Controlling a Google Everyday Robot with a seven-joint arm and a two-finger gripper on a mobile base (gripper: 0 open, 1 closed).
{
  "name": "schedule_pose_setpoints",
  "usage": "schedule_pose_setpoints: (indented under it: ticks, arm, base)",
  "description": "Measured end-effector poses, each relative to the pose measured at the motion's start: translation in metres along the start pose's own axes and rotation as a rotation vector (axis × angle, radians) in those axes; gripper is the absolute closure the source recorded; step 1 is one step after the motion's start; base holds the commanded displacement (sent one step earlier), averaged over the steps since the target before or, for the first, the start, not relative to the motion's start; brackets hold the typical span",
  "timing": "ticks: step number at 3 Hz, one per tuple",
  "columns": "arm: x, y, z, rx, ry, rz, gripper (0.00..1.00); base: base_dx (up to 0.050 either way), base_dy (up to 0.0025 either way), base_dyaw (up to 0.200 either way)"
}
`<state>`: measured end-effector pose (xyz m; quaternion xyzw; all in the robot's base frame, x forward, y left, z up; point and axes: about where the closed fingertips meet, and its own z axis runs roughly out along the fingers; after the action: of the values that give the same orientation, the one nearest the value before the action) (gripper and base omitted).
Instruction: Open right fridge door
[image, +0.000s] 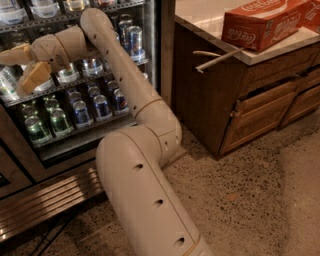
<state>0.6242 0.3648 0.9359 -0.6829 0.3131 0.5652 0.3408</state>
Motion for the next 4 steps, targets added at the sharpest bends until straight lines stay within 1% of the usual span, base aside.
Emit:
schedule_pose_setpoints:
  ticks: [1, 2, 3, 4]
  arm:
    - [0.007, -0.009, 0.027, -0.038, -0.022, 0.008, 0.00]
    - [0.002, -0.008, 0.033, -0.024, 0.025, 0.017, 0.00]
    - [0.002, -0.008, 0.033, -0.024, 0.025, 0.017, 0.00]
    - [-0.007, -0.009, 0.029, 0.024, 0.060, 0.040, 0.00]
  base:
    - [0.000, 0.00000, 0.000]
    - [0.000, 0.00000, 0.000]
    - [0.000, 0.00000, 0.000]
    - [0.000, 0.00000, 0.000]
